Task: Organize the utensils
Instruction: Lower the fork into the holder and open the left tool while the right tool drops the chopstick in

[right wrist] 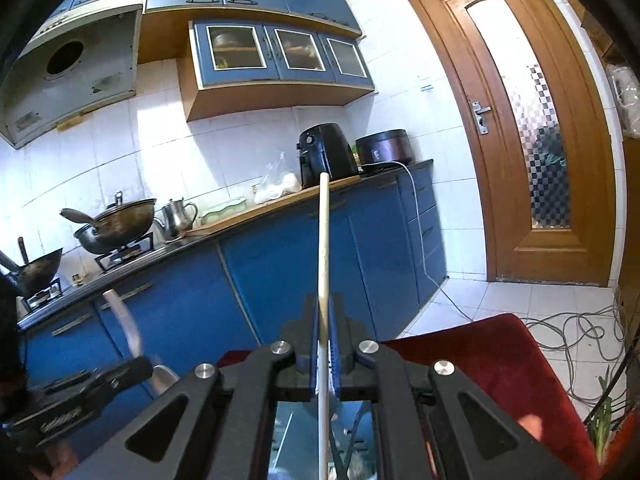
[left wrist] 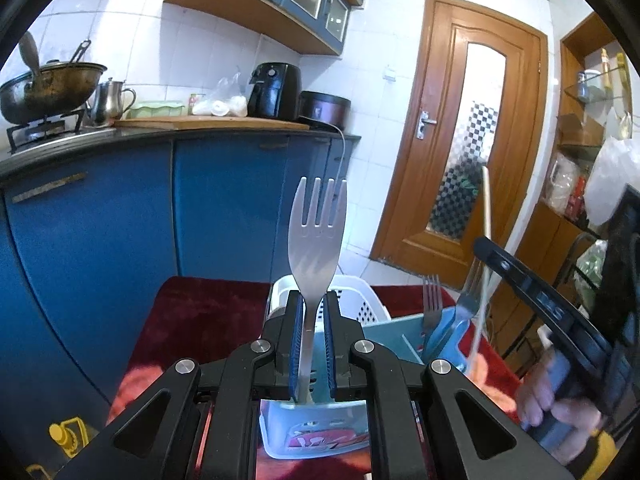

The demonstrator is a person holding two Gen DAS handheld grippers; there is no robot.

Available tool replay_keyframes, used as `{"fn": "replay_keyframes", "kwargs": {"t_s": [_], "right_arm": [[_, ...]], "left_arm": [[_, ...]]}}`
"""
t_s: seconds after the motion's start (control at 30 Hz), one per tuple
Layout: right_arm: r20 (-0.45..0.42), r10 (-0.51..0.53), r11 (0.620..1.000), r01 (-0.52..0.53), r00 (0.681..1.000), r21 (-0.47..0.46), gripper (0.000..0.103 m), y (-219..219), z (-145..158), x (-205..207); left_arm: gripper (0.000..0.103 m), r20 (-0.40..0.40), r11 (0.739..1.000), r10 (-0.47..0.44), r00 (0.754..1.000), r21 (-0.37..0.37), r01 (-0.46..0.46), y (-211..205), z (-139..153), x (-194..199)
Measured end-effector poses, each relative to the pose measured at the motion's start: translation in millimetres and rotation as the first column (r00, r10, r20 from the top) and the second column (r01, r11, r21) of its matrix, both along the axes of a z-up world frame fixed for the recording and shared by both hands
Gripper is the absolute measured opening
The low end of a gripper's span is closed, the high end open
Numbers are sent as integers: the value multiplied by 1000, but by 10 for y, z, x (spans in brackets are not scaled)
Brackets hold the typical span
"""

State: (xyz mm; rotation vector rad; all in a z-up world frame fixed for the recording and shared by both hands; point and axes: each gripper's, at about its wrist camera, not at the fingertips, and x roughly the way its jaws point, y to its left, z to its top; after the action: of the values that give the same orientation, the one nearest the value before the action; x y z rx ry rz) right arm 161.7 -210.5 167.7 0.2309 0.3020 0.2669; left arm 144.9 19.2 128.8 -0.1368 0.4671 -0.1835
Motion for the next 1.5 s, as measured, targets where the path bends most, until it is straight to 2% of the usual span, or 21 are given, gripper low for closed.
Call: {"fn": "replay_keyframes", "kwargs": {"t_s": [0.3, 0.63, 0.87, 0.93, 1.0, 1.1, 1.33, 1.5], "right_arm": [[102, -41, 995, 50, 994, -88, 7, 181, -71, -79], [97, -19, 989, 33, 995, -145, 7, 275, -178, -162], [57, 6, 992, 2, 998, -126, 15, 247, -223, -198], [43, 12, 993, -6, 999, -119, 21, 239, -240, -217], [31, 22, 995, -19, 999, -99, 27, 208, -240, -244], [17, 31, 996, -29, 999, -81, 27, 191, -206, -288], [-15, 39, 995, -40, 999, -87, 27, 166, -98, -467], [-64, 53, 997, -56, 997, -54, 27, 106, -41, -614]], "left_arm": [[10, -34, 999, -49, 998, -16, 49, 8, -140, 65], [10, -64, 996, -80, 995, -35, 78, 10, -235, 122], [12, -78, 997, -79, 994, -18, 78, -27, -233, 80], [13, -85, 997, -80, 993, -17, 79, -40, -235, 59], [20, -89, 997, -81, 993, -12, 80, -55, -233, 35], [32, -84, 997, -78, 993, -6, 78, -66, -214, -13], [32, -75, 997, -75, 994, -10, 74, -66, -145, -181], [32, -76, 998, -70, 995, -13, 69, -38, -97, -358]]}}
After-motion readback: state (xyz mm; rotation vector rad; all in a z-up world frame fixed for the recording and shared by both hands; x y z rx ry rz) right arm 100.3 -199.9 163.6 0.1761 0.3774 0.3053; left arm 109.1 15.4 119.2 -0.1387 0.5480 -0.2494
